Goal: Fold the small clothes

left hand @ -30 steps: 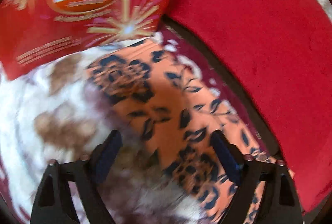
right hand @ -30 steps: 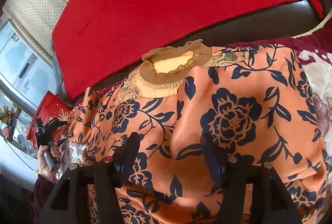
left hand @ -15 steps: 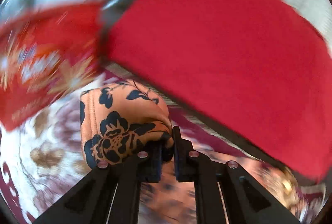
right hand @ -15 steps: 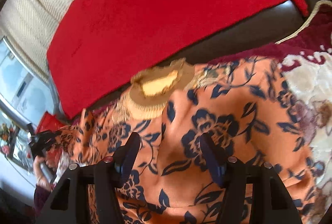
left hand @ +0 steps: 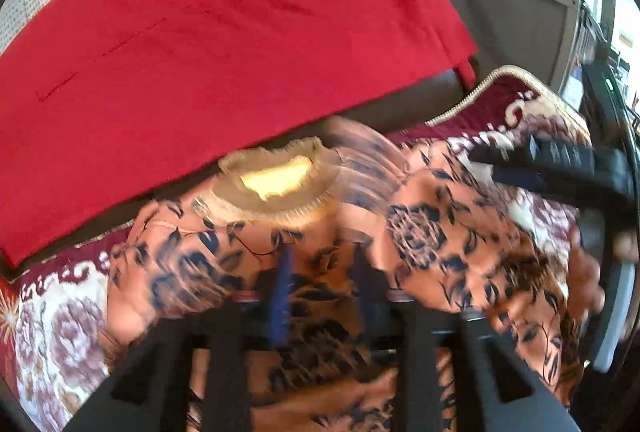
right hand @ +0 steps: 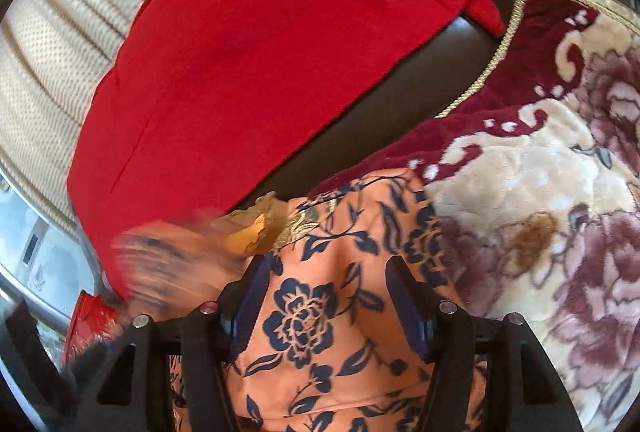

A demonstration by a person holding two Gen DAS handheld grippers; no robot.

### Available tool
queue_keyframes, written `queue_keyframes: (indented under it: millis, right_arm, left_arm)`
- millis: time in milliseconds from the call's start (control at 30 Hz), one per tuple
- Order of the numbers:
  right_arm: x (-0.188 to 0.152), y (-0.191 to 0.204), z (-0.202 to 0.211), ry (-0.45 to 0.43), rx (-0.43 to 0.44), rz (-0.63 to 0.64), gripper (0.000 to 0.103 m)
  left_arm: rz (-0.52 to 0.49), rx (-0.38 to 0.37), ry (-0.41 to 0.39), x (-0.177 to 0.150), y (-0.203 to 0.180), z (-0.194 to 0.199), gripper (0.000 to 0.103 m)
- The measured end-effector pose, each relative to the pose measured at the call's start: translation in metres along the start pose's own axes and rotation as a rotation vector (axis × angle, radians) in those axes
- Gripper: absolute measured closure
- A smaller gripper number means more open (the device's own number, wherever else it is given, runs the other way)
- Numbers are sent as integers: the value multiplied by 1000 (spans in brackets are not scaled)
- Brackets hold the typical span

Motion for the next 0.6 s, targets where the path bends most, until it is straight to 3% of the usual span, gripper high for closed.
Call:
queue_keyframes:
  millis: [67,167,233,300,433,533,600]
  right_arm:
    - [2,-5,1,7,8,-19,39]
    - [1,-1,2,16,31,-12,39]
    - [-6,12,-1,54,73,18,39]
    - [-14,24,-7,90,63,54,39]
    - [-27,36,-38,154,-1,138,38]
    - [-37,37,-65,241,23,114,37]
    - [-41,45,-72,226,16,136,40]
  left_arm:
    - [43,-2,-35,-2,16,13,39]
    - [160,33,-88,-7,54,33,35]
    - [265,150,-110,-20,96,44,31]
    - [339,267,-62,-36,134,35,31]
    - [455,361,39,-62,188,7,31]
    - [510,379,83,-76,205,-8,32]
    - [547,348,98,-81,212,-13,32]
Point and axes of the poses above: each gripper's, at about its wrist camera, not at the fingertips, and z roughly against the way its jaws point, y to its left, x to its top, the point moved 5 cm from there along -z, roughly the way its jaws point, and after that the axes turned 6 degrees about -x, right-handed, at the moved point
